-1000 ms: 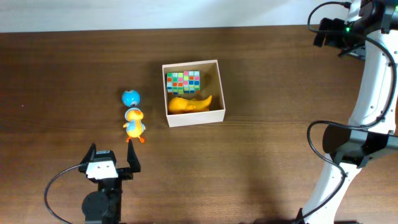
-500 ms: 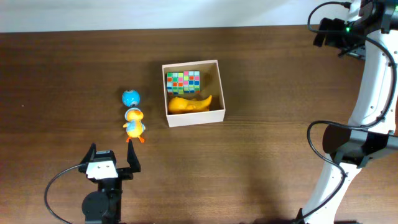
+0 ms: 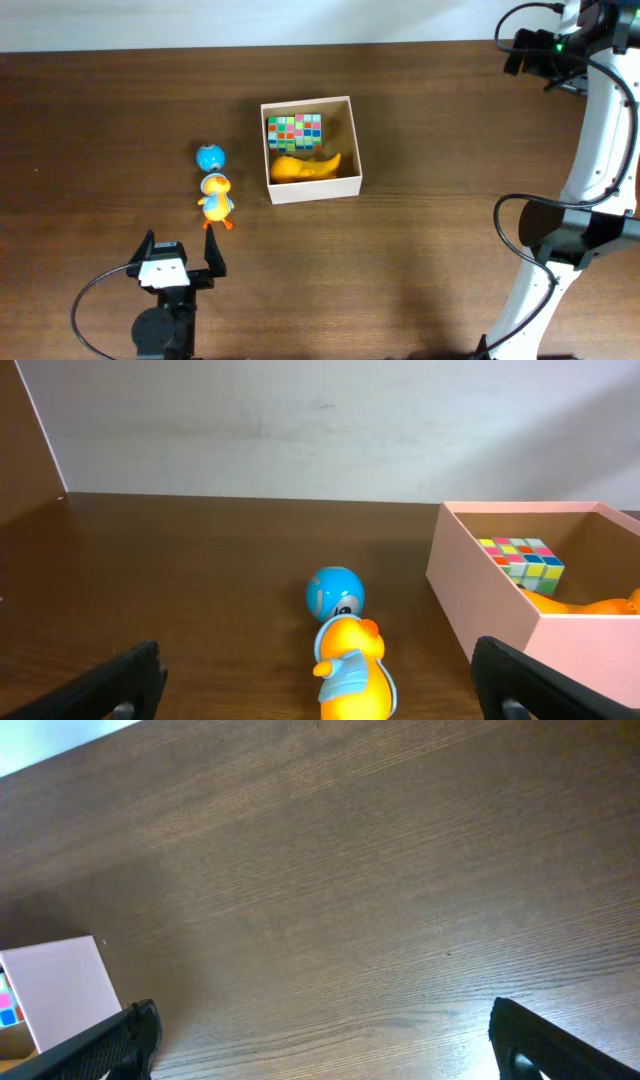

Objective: Pack container

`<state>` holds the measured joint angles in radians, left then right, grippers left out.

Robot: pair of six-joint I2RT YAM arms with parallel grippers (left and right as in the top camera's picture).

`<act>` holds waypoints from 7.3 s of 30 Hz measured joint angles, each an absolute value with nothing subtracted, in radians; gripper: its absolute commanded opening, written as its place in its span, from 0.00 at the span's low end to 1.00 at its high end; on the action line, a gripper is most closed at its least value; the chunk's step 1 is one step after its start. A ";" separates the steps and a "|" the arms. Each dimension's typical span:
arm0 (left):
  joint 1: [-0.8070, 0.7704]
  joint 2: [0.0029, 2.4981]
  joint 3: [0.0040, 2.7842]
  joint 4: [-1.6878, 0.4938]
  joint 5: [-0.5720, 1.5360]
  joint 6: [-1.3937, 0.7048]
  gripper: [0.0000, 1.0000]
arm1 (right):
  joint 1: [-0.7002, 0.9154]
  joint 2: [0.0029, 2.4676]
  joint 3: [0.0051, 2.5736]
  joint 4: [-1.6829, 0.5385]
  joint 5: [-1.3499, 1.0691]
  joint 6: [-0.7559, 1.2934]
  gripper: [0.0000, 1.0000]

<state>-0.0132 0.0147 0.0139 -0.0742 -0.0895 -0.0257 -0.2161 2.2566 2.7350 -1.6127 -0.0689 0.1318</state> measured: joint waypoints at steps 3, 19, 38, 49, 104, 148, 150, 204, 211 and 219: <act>-0.013 0.015 0.014 -0.074 -0.089 -0.026 0.99 | -0.216 2.257 2.735 -1.613 -0.069 0.132 0.99; -0.013 0.015 0.014 -0.067 -0.089 -0.025 0.99 | -0.216 2.257 2.735 -1.613 -0.069 0.133 0.99; -0.013 0.297 0.623 -0.565 -0.007 -0.026 0.99 | -0.216 2.257 2.735 -1.613 -0.072 0.133 0.99; -0.013 0.818 1.129 -0.979 0.168 -0.027 0.99 | -0.216 2.256 2.735 -1.613 -0.072 0.132 0.99; -0.015 1.758 1.235 -0.884 0.040 -0.152 0.99 | -0.216 2.256 2.735 -1.613 -0.072 0.132 0.99; -0.030 1.873 1.539 -1.163 0.054 -0.117 0.20 | -0.216 2.256 2.735 -1.613 -0.072 0.132 0.99; -0.052 1.852 1.587 -1.203 0.055 -0.084 0.20 | -0.216 2.256 2.735 -1.613 -0.072 0.132 0.99; -0.471 2.039 1.713 -0.917 0.056 0.405 0.27 | -0.216 2.256 2.735 -1.613 -0.072 0.132 0.99; -0.471 2.039 1.713 -0.944 0.056 0.416 0.99 | -0.216 2.256 2.735 -1.613 -0.072 0.132 0.99; -0.471 2.039 1.713 -0.950 0.056 0.416 0.99 | -0.216 2.256 2.735 -1.613 -0.072 0.132 0.99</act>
